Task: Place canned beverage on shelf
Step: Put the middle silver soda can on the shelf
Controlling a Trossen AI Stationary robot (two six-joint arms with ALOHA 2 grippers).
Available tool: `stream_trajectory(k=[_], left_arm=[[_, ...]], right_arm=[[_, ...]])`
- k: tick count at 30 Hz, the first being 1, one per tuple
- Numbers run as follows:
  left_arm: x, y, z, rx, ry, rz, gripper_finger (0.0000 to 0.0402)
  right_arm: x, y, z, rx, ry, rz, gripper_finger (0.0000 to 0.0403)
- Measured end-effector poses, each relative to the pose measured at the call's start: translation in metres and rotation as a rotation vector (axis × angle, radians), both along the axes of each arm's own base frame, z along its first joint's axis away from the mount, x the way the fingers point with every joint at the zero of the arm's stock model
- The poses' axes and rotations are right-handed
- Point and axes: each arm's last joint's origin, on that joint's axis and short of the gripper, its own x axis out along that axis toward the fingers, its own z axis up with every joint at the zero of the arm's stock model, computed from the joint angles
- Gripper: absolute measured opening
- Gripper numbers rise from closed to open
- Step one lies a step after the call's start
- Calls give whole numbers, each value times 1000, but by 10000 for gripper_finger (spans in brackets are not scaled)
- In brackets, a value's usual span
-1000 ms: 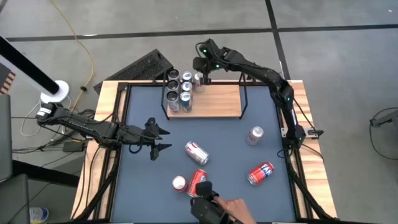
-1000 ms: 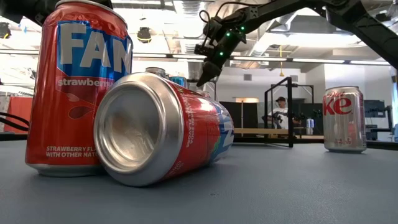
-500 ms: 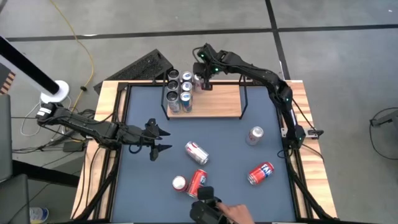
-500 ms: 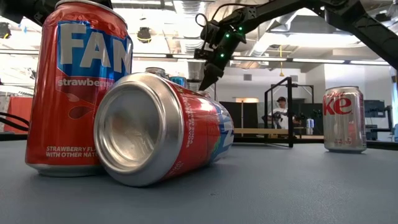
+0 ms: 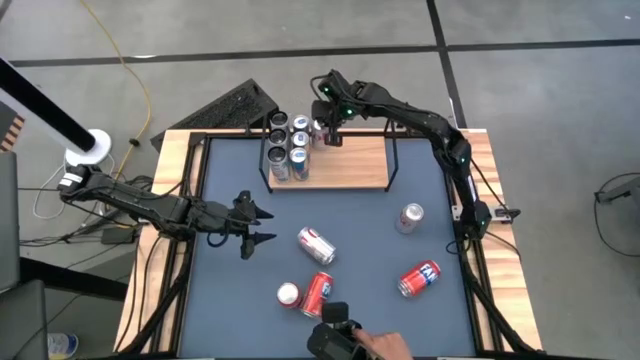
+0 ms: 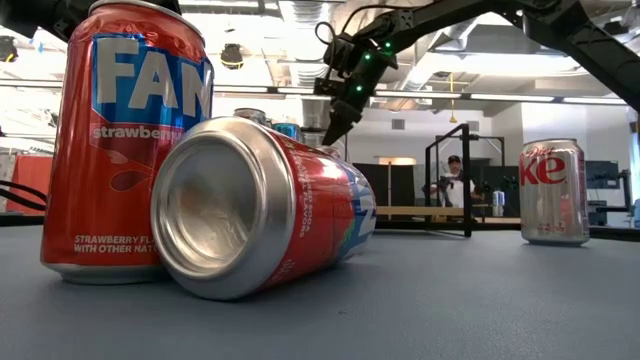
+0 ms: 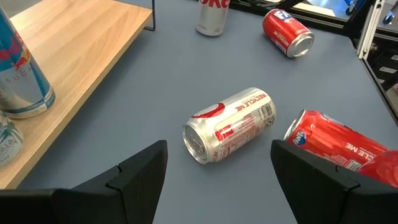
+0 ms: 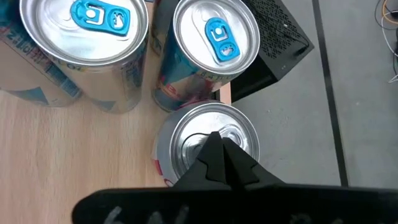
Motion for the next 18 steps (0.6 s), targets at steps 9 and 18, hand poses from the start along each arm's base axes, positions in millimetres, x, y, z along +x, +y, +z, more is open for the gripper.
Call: stream_trajectory(k=[9, 18], left_arm=[[0, 0, 0, -1, 0, -4, 275], [0, 0, 0, -2, 1, -6, 275]], right_arm=[[-1, 5, -1, -29, 65, -6, 0], [-2, 17, 16, -64, 32, 3, 0]])
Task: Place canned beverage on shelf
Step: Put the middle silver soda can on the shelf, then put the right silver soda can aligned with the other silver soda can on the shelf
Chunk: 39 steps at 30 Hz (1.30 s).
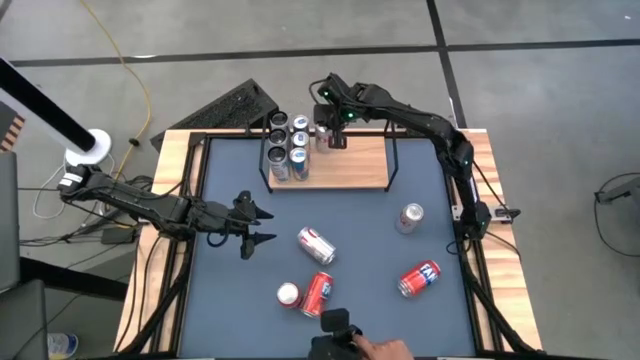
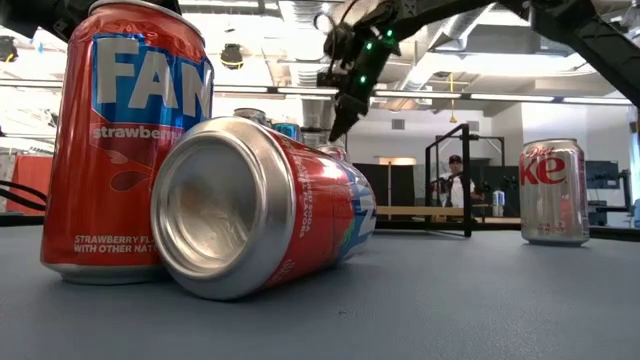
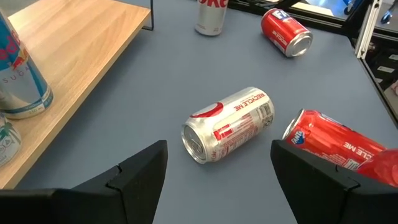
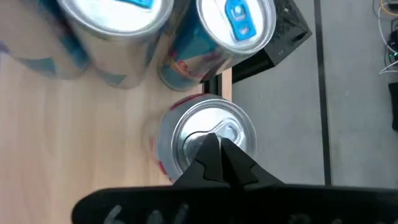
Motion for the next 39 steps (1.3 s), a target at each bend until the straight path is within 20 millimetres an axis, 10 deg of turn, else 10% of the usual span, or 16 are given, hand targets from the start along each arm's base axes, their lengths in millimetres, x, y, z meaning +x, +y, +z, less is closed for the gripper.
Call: stream_trajectory(k=[10, 17, 28, 33, 39], left_arm=[[1, 0, 2, 28, -16, -19, 275], [2, -2, 5, 19, -45, -84, 275], [3, -5, 6, 10, -58, -153, 275], [2, -6, 5, 1, -46, -185, 275], [2, -6, 4, 8, -36, -204, 275]], right_arm=[[-33, 50, 61, 67, -48, -46, 0], [-74, 144, 92, 345, 114, -136, 37], [-71, 283, 88, 263, 151, -125, 158], [-91, 294, 53, 173, 229, -260, 211], [-166, 265, 21, 273, 271, -547, 232]])
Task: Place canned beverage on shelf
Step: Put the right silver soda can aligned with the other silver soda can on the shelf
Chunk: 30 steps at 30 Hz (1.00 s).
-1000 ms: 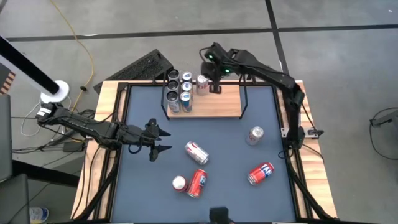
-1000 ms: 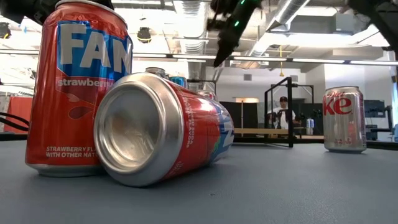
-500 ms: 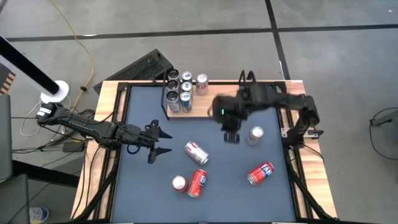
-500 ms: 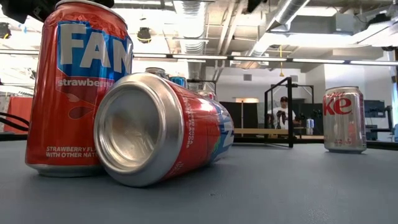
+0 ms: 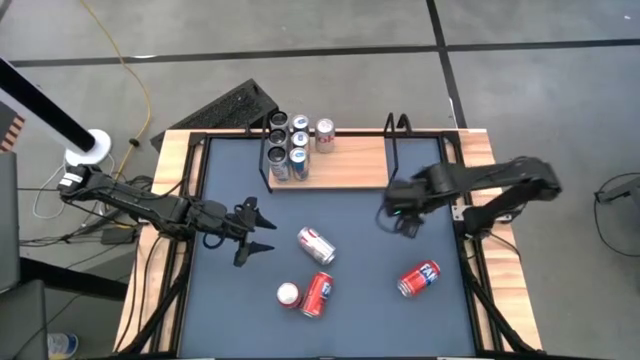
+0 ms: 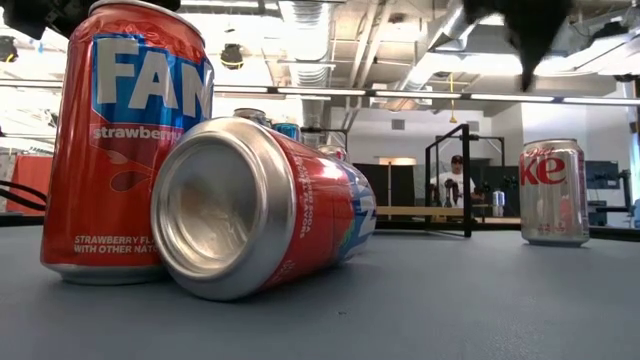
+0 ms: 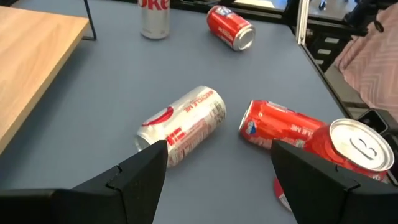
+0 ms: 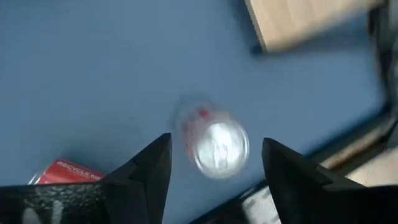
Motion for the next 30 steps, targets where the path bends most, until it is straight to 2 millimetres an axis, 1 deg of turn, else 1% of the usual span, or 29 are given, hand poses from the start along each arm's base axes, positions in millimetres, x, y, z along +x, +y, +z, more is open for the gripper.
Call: stream_trajectory(k=[2, 4, 6, 8, 9, 12, 14, 16, 18, 22, 30], left_arm=[[0, 0, 0, 0, -1, 0, 275], [0, 0, 0, 2, -2, 7, 275], [0, 1, 1, 5, -10, 20, 275], [0, 1, 1, 5, -11, 28, 275], [0, 1, 1, 5, -11, 30, 275], [0, 1, 1, 9, -13, 41, 275], [1, 1, 1, 9, -15, 44, 275], [1, 1, 1, 9, -16, 45, 275], [1, 1, 1, 2, -15, 47, 275], [1, 1, 1, 0, -15, 44, 275], [1, 1, 1, 6, -15, 34, 275]], right_arm=[[-22, -7, -6, 20, -38, -109, 233], [-35, -11, -9, 41, -130, -198, 233], [-39, -14, -11, 57, -210, -297, 233], [-40, -17, -11, 72, -229, -390, 233], [-41, -18, -13, 80, -212, -412, 233], [-39, -17, -21, 82, -77, -395, 233], [-35, -17, -28, 70, 21, -352, 233], [-29, -19, -34, 62, 72, -325, 233], [-22, -21, -37, 71, 67, -313, 234], [-14, -24, -39, 155, 18, -283, 245], [-19, -28, -38, 169, 51, -317, 299]])
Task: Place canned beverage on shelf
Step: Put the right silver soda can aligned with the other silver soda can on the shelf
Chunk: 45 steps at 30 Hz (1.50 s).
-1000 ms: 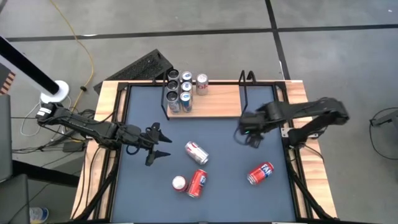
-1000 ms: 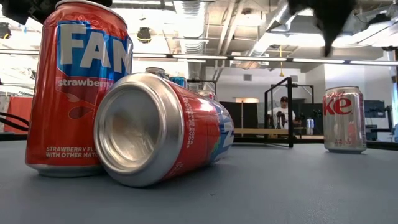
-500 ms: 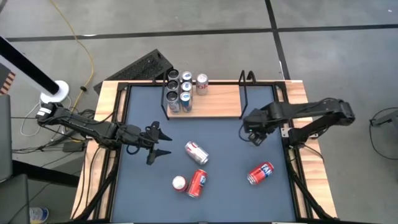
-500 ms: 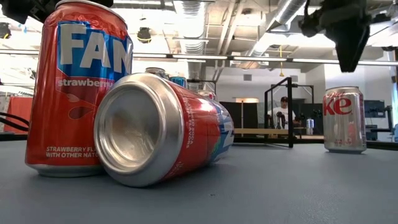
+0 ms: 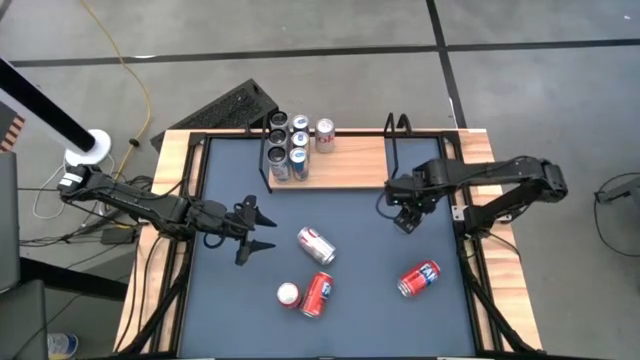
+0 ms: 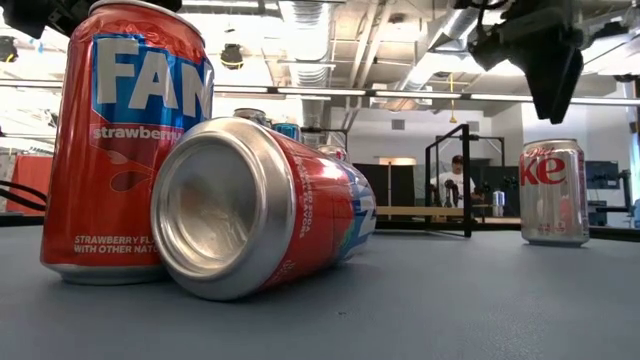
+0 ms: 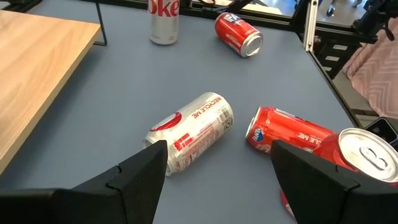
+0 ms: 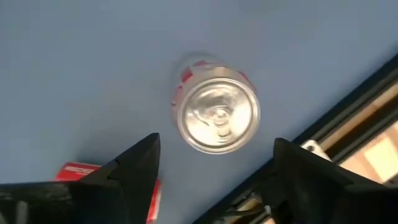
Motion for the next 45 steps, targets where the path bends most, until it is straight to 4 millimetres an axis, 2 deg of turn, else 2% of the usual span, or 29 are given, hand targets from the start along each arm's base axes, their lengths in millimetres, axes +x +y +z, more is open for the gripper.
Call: stream_trajectory(k=[6, 12, 16, 26, 37, 42, 45], left_arm=[[0, 0, 0, 0, 1, -3, 275], [0, 0, 0, 17, 1, -17, 275], [0, 1, 0, 21, 1, -11, 275], [1, 5, -1, 16, 8, -7, 275], [0, 4, -2, 9, 17, -12, 275], [0, 4, -2, 8, 19, -11, 275], [0, 4, -2, 8, 19, -11, 275]], right_arm=[[1, -6, -6, 13, -8, -39, 310], [-3, -13, -26, 20, 44, -73, 311], [1, -16, -36, 40, -13, -75, 311], [1, -21, -40, 63, -28, -60, 310], [2, -20, -40, 69, -34, -55, 290], [-1, -19, -54, 104, -31, -60, 287], [-1, -17, -55, 103, -31, -49, 280]])
